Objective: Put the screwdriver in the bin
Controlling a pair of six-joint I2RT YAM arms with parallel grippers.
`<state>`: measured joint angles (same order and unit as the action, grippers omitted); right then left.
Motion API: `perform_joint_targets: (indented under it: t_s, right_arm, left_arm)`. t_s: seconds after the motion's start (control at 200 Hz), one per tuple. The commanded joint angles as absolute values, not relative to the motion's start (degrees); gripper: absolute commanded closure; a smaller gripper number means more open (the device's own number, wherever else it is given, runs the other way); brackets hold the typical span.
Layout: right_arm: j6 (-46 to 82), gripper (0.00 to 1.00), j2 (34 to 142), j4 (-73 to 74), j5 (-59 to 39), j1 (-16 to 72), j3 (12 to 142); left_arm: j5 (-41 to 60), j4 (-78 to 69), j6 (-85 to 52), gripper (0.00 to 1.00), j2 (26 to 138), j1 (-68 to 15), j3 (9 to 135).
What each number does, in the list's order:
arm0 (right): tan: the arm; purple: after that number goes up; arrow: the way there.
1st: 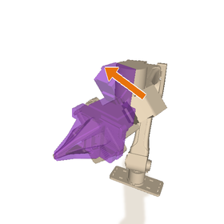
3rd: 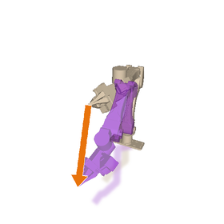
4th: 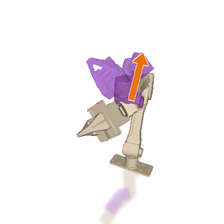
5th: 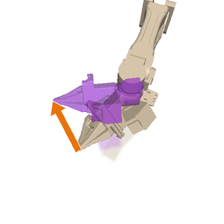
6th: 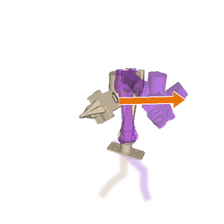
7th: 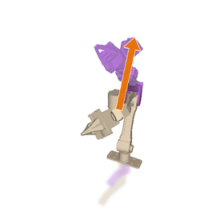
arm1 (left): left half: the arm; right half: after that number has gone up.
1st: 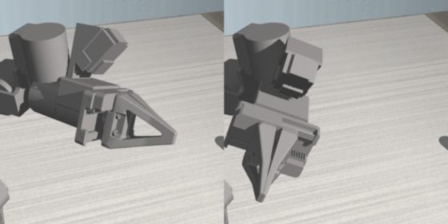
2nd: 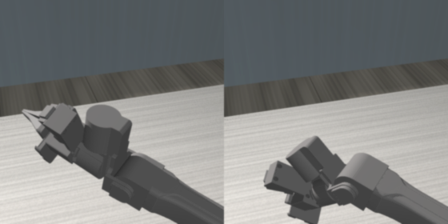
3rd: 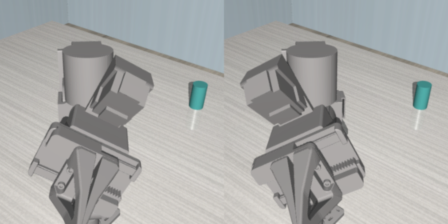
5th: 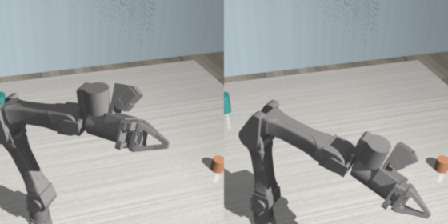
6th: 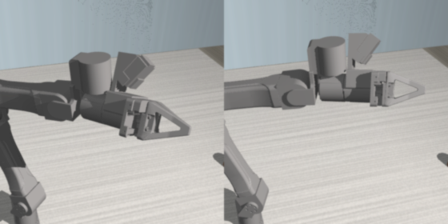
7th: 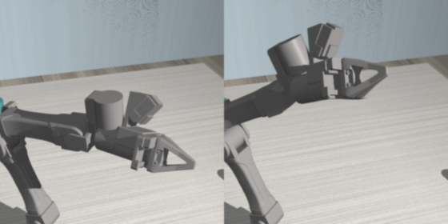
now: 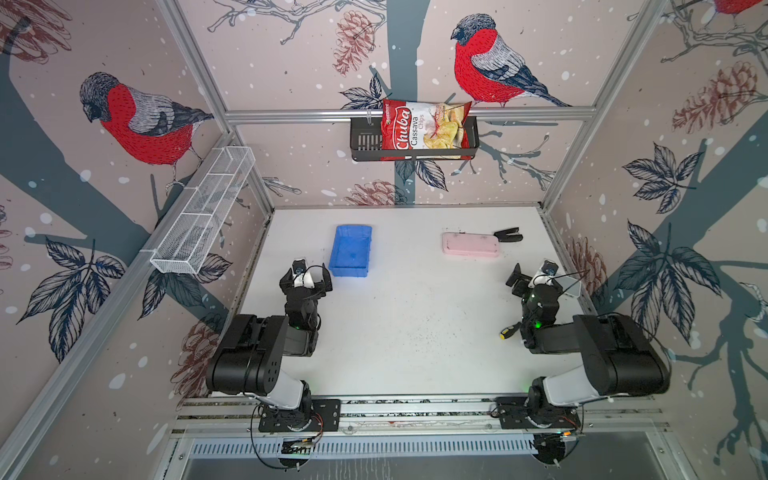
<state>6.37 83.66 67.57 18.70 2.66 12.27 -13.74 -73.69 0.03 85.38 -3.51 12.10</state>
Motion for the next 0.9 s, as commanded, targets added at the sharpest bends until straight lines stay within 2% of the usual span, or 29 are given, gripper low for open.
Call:
perform_joint_targets:
  t_s: [0.0, 0.155, 0.325, 0.475, 0.746, 0.896]
  right_arm:
    - [6.6, 0.00, 80.5, 64.1, 19.9, 2.9, 13.8]
    - [6.0, 0.01, 74.3, 57.2, 18.2, 2.9, 15.3]
    - [8.5, 0.00, 65.5, 42.1, 15.7, 2.9, 20.1]
    - [14.4, 0.00, 59.1, 24.7, 15.2, 3.0, 26.1]
    - [20.7, 0.00, 54.9, -3.7, 8.4, 3.0, 37.8]
    - [26.2, 0.00, 55.5, -13.4, 6.2, 2.7, 39.3]
  left_arm:
    - [-15.8, -72.7, 0.1, 0.01, 81.9, -4.2, 11.5]
    - [-14.5, -65.4, 3.8, 0.01, 75.2, -6.4, 13.0]
    - [-12.3, -57.3, 8.6, 0.01, 68.4, -10.6, 16.4]
    - [0.4, -47.2, 9.4, 0.01, 62.6, -13.0, 20.1]
    - [10.9, -43.4, 9.2, 0.01, 60.6, -23.4, 20.6]
    - [13.7, -46.4, 11.7, 0.01, 63.5, -31.5, 20.2]
